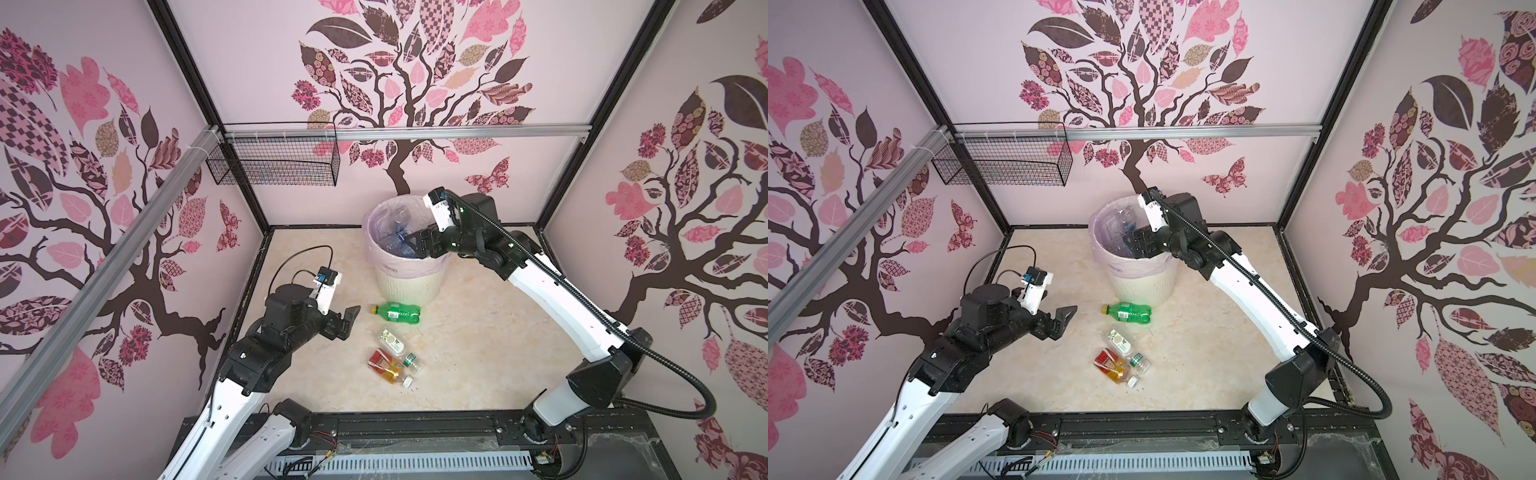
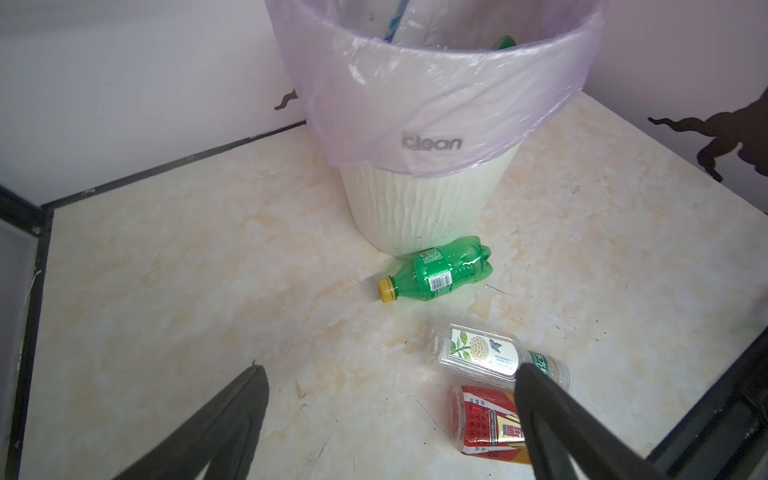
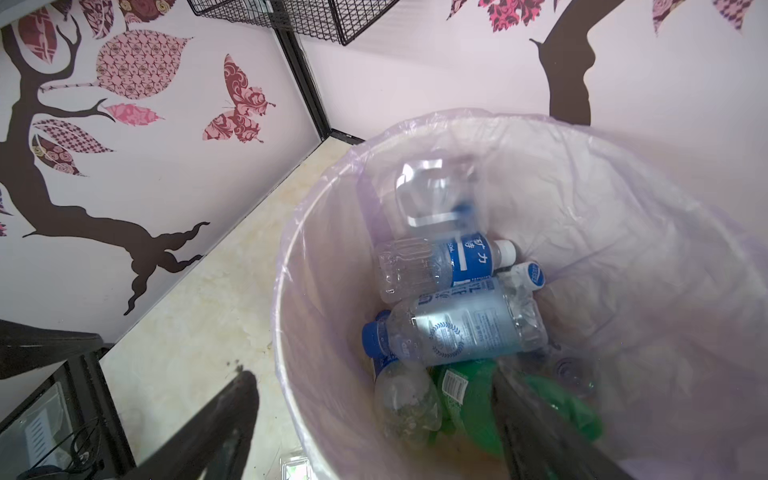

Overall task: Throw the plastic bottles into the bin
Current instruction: 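Open the right gripper to drop the blue-capped bottle into the bin, then lower the left gripper onto the yellow-labelled bottle while the right gripper draws back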

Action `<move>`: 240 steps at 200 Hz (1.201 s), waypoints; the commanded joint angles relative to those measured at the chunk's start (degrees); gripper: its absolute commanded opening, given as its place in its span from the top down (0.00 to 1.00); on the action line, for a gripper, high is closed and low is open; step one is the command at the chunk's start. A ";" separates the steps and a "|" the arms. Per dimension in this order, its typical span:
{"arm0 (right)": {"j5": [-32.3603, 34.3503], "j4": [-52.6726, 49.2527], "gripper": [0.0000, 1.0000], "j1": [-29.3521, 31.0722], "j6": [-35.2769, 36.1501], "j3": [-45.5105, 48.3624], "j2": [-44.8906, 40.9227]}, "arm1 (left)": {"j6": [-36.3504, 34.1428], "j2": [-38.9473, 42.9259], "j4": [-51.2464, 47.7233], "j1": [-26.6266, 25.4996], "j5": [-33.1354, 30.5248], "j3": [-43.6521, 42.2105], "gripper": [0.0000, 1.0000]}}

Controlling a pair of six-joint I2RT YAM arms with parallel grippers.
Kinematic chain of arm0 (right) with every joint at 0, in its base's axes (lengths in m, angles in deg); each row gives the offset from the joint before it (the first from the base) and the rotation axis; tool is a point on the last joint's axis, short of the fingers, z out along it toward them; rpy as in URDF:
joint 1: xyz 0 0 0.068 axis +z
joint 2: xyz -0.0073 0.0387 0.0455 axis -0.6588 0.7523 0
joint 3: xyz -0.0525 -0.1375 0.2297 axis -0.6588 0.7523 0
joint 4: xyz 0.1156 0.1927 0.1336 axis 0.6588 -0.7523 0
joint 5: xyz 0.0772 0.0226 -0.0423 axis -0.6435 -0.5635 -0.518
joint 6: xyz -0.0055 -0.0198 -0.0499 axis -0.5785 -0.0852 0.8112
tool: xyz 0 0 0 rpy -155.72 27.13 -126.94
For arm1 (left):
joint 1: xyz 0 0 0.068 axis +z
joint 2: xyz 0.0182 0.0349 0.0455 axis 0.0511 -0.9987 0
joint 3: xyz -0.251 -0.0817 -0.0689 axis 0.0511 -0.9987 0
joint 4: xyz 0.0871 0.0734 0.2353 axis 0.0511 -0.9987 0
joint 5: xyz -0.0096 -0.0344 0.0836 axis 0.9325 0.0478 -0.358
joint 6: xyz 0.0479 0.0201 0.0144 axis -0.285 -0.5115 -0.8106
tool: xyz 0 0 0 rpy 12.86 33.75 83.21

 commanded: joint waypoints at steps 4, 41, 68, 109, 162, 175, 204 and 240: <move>2.50 0.58 0.08 0.06 0.84 3.64 -9.42 | -7.00 -2.40 -3.70 0.16 8.22 2.67 0.05; 11.40 -0.43 0.05 -0.59 -0.97 12.71 -19.89 | -10.39 -4.44 -6.84 0.09 12.12 2.54 0.07; 15.92 -0.62 0.02 -1.48 -2.05 22.08 -26.87 | -13.97 -3.16 -8.06 -0.26 16.56 1.66 0.07; 19.19 -2.34 0.00 -4.75 -5.76 31.36 -30.60 | -18.99 -2.77 -10.05 -4.68 20.33 -0.13 0.08; 13.95 0.04 0.00 -11.85 -11.40 39.44 -30.49 | -21.93 -7.97 -10.39 -14.21 17.32 -2.55 0.10; 13.35 0.60 0.00 -11.97 -11.81 40.84 -30.15 | -22.67 -8.70 -9.67 -16.88 15.14 -3.62 0.10; 10.57 2.82 0.00 -12.09 -14.01 44.65 -29.99 | -24.31 -12.35 -8.52 -20.36 10.47 -5.41 0.11; 7.47 4.97 0.00 -12.06 -15.96 47.94 -30.30 | -25.28 -17.45 -3.96 -20.77 12.04 -5.85 0.13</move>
